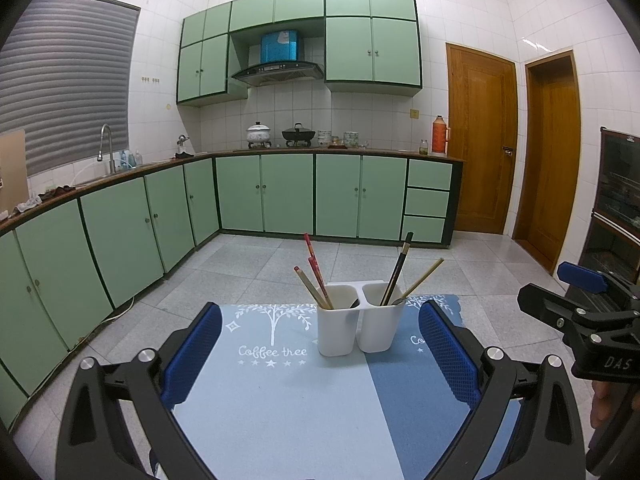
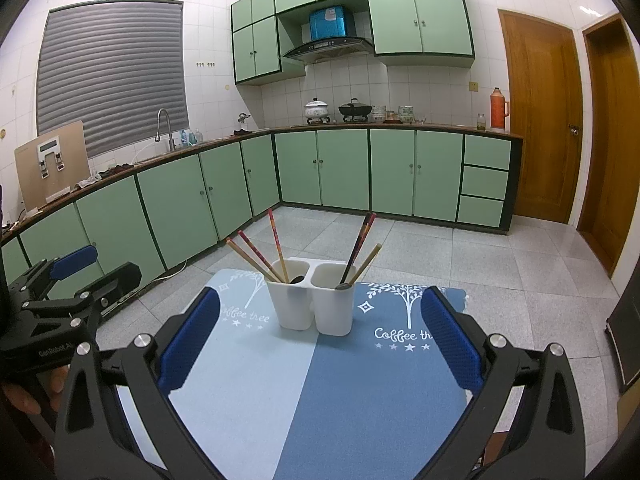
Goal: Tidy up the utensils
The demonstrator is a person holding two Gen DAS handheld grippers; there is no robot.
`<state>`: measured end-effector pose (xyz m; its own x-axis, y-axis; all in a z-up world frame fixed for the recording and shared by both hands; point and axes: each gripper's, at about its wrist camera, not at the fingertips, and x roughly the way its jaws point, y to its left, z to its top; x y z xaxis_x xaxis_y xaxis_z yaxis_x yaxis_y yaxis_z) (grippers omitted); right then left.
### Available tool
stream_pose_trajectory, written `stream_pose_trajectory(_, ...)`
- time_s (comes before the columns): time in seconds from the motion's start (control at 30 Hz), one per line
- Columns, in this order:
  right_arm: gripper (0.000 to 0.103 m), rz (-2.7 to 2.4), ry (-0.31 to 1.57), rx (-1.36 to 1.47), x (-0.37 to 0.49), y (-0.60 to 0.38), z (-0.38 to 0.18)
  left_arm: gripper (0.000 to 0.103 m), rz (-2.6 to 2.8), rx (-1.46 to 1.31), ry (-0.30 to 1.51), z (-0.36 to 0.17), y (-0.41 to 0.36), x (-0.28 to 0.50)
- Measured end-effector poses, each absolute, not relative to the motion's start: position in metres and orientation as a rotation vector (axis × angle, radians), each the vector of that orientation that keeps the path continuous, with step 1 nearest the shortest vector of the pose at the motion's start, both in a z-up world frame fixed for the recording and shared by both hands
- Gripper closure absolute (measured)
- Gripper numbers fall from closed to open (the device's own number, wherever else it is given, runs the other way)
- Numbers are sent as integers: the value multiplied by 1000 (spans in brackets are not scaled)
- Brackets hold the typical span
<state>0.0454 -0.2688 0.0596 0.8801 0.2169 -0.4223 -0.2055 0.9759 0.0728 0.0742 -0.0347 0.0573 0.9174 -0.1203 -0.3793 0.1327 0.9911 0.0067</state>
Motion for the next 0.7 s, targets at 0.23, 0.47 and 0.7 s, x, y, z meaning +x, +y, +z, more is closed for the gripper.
stream_pose_trajectory(0.23, 5, 220, 443, 27, 46, -269, 60, 6, -131, 30, 391, 54, -34, 73)
stream_pose_trajectory(0.47, 5, 220, 444, 27, 46, -270, 60, 6, -134, 28, 394, 51, -35, 73)
stream_pose_trajectory(0.7, 5, 220, 445, 26, 46, -269, 61, 6, -139, 20, 398, 46, -36, 72)
